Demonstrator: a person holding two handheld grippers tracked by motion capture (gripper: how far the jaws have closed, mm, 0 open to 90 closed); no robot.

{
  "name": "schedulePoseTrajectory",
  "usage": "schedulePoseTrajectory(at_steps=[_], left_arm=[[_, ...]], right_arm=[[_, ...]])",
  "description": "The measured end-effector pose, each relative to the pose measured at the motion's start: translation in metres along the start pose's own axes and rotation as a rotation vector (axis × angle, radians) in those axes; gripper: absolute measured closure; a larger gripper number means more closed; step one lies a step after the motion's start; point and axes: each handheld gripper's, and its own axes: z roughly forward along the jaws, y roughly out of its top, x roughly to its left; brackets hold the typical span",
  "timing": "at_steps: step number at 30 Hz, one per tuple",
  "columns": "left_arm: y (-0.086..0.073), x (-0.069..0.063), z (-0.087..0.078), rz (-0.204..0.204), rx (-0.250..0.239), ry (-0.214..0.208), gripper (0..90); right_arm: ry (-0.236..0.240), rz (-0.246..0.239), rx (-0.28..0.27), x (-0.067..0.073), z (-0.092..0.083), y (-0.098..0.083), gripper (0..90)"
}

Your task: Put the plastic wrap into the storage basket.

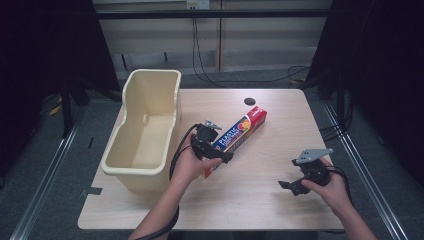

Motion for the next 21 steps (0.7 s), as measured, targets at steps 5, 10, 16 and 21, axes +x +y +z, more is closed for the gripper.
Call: schedulePoseTrajectory(at_steps=[5, 10, 16, 21], left_arm=[[0.01, 0.005, 0.007, -0.003, 0.033, 0.005, 5.8], [0.018, 0.007, 0.016, -0.014, 0.049, -0.015, 6.1], [0.027, 0.014, 0.024, -0.034, 0.075, -0.008, 6.4], [0.034, 0.021, 0.032, -0.049, 0.106, -0.002, 7.0]], right_arm=[[-0.013, 0.002, -0.004, -0.001, 0.0, -0.001, 3.2], [-0.006, 0.007, -0.011, -0.003, -0.001, -0.001, 3.3], [-0.005, 0.011, -0.008, -0.002, -0.001, -0.001, 3.3], [-0.008, 0.014, -0.01, -0.003, -0.001, -0.001, 3.2]])
